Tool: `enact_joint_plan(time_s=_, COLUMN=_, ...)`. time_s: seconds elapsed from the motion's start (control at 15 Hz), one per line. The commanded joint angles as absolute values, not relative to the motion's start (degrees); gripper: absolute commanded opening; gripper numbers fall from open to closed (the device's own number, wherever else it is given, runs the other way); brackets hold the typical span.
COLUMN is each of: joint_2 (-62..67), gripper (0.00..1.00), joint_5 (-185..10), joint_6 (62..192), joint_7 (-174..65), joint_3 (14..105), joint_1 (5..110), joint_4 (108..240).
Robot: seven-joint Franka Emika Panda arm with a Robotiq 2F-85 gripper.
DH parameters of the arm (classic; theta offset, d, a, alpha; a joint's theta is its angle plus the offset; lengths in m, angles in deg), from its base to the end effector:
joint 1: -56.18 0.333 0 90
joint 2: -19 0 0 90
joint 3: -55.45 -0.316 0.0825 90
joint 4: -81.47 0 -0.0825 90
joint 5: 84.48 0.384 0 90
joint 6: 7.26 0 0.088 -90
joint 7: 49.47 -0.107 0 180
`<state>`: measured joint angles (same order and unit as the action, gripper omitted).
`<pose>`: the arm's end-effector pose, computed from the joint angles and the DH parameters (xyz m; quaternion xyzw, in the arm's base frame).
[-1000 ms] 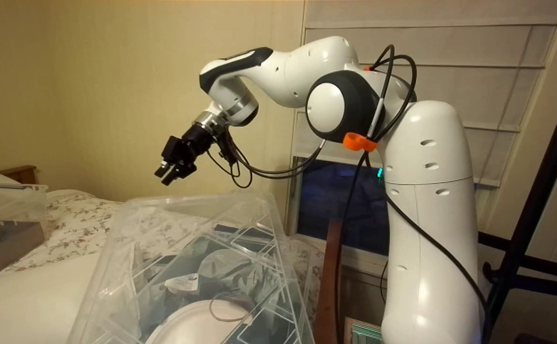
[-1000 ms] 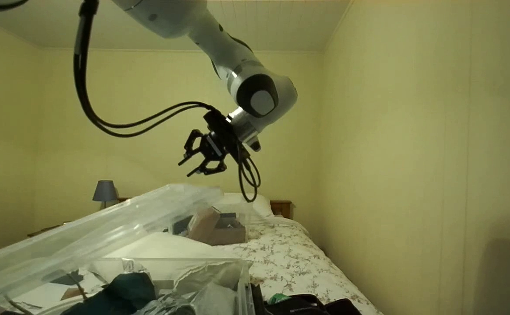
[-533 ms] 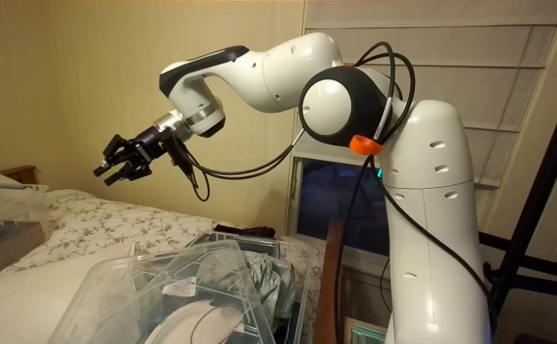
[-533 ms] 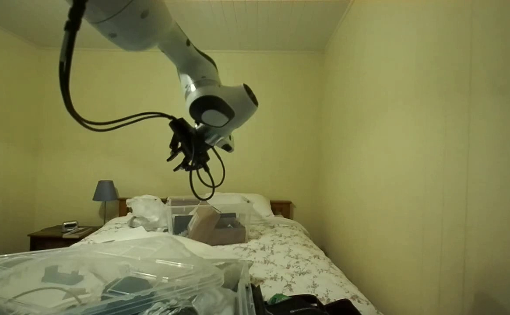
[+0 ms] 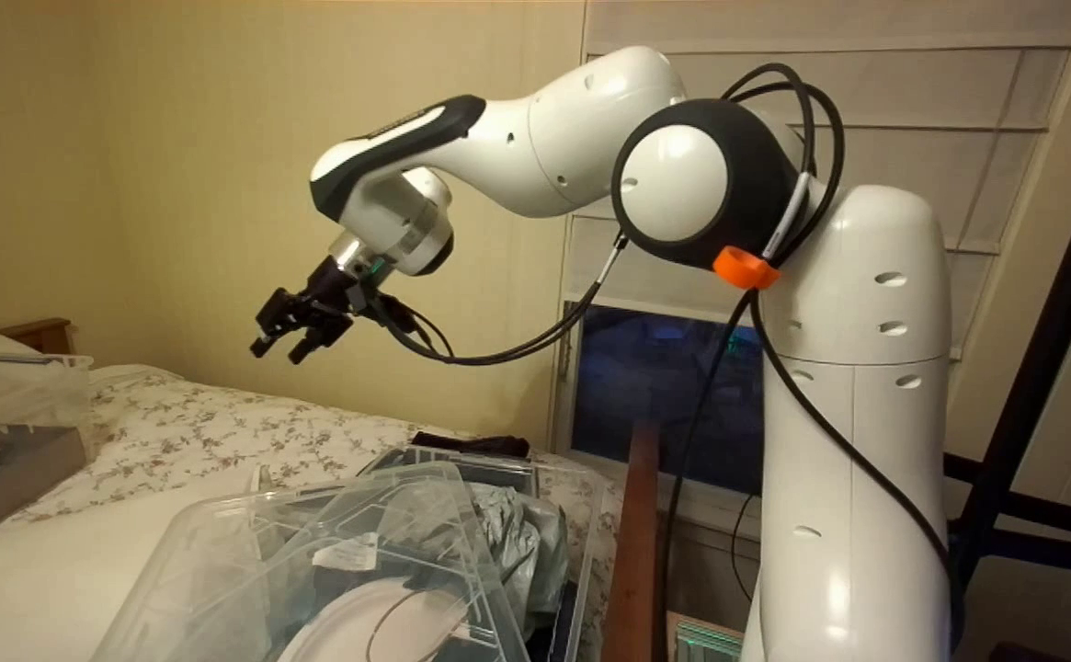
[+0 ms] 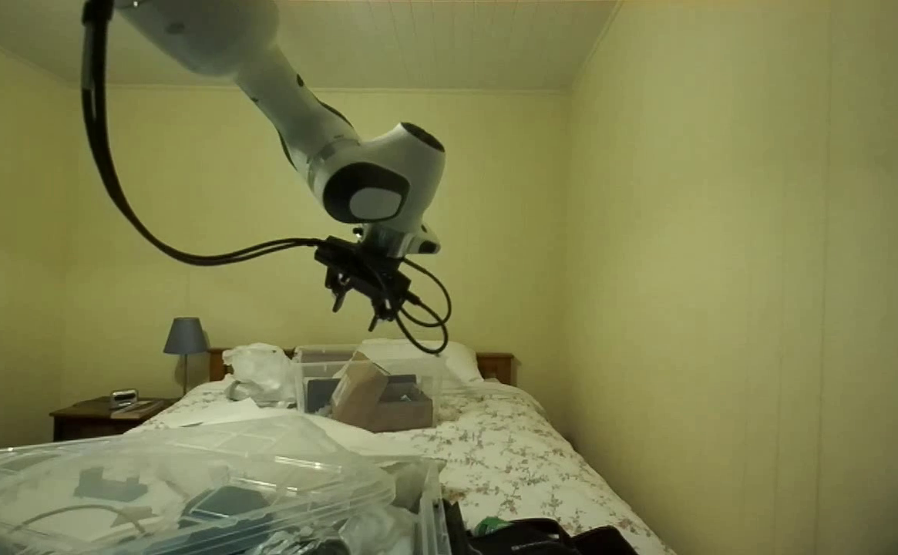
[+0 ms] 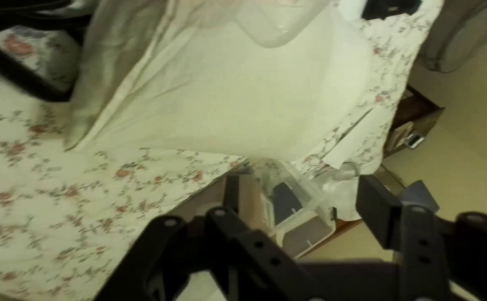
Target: Remove the lid from the storage box
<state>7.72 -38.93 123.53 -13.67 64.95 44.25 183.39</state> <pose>0.6106 -0.2142 0.4835 -0.9344 0.0847 -0.2777 0.2063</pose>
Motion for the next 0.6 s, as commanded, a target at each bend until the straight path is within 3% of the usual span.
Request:
enact_joint_plan(time_s=0.0, joint_2=16.3, gripper=1.0, joint_5=-50.0, joint_6=129.3, joint_7=-14.5, joint_3=67.3, joint_1=42.8, joint_4=191.7)
enact_joint_plan(time_s=0.33, joint_2=23.2, gripper=1.0, joint_5=-73.1, joint_6=132.4, joint_7=-23.1, joint_3=71.2, joint_1=40.7, joint_4=200.3)
enact_joint_plan(time_s=0.53, joint_2=26.1, gripper=1.0, joint_5=-86.3, joint_6=125.3, joint_7=-27.4, joint_3=72.5, joint_1=39.1, joint_4=203.0)
